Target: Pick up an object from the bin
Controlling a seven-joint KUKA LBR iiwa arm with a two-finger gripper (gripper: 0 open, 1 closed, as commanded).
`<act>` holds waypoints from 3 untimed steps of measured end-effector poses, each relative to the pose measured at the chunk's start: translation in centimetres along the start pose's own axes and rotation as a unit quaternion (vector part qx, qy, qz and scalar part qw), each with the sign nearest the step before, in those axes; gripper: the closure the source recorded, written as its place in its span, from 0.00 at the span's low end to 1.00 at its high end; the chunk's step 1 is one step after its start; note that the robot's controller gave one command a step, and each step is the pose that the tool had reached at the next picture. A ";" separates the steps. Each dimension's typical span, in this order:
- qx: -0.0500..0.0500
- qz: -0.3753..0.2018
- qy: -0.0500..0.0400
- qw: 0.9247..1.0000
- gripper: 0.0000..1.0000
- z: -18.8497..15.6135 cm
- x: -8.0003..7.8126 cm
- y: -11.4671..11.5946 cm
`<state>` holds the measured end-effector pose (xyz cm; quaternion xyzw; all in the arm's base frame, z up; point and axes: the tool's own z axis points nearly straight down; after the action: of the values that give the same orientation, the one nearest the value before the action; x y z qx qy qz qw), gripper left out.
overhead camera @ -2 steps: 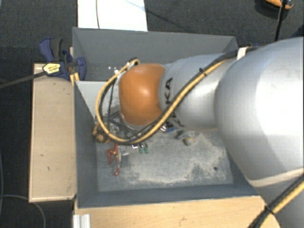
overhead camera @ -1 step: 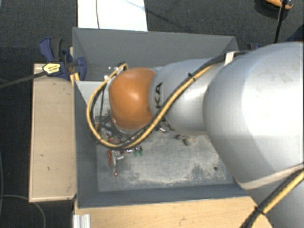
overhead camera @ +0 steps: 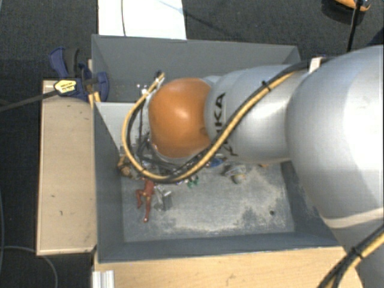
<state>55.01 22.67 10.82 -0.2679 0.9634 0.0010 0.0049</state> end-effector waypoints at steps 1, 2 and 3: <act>-0.001 -0.109 0.001 0.994 0.00 2.1 0.1 -0.2; 0.000 -0.187 -0.001 0.982 1.00 3.6 -0.2 -1.7; 0.000 -0.187 -0.001 0.982 1.00 3.6 -0.2 -1.7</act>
Offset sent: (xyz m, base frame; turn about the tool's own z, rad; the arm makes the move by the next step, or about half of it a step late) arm 0.0097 -0.0133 -0.0382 -0.3809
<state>56.07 21.38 7.19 -0.4431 0.8965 0.0006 0.0062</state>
